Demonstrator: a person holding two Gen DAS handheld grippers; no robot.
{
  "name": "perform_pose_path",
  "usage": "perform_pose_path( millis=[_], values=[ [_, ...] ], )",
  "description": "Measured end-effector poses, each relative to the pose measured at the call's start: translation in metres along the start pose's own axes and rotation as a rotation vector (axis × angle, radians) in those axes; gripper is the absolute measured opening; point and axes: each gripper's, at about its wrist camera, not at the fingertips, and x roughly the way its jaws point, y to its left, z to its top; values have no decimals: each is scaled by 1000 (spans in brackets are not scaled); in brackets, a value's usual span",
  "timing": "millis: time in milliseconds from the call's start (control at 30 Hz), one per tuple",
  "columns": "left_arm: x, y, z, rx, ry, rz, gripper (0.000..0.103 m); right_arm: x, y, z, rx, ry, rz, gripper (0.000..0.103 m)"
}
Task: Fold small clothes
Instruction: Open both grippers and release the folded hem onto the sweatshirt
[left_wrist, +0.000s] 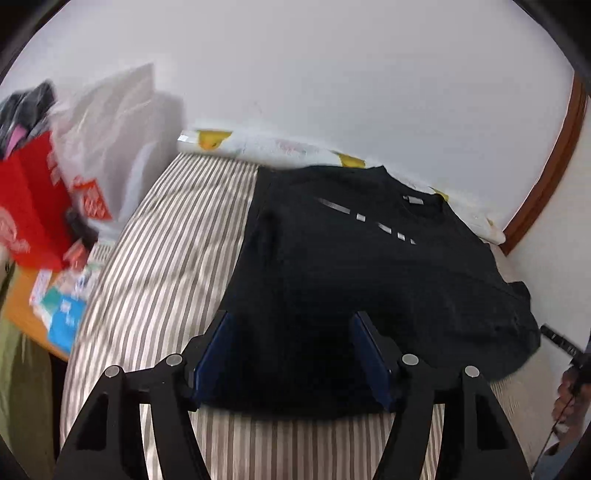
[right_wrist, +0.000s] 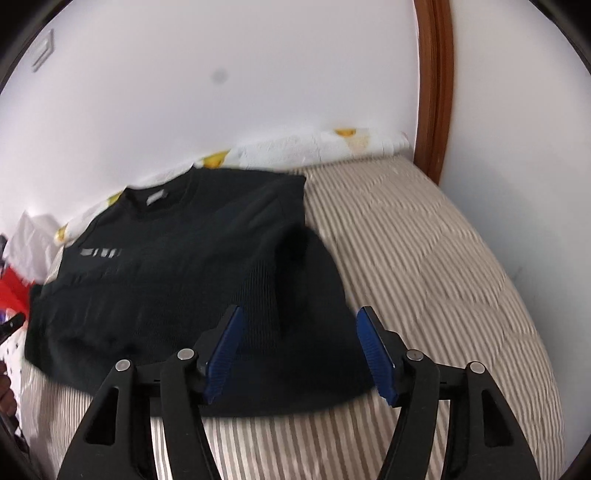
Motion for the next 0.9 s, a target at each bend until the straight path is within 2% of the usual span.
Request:
perform_pose_path(
  millis=[33,133,333,600,800,900],
  values=[
    [-3,4,-8,-17,7,-7,64,0,0,-6,-5,9,-1,71],
    [-11,16,-33,-66,44,-41,64,5,-4,-30,2,53,10,74],
    [-1,40,-63,-194,110,-115,64,16,-16,-48,144,94,105,75],
    [20,44,-52,-261,106,-199,66,30,-11,-32,250,104,93,81],
    [36,38,-36,-275,91,-189,67,49,-12,-27,332,125,124,82],
    [41,33,-31,-274,89,-149,60,51,-12,-26,340,101,133,83]
  ],
)
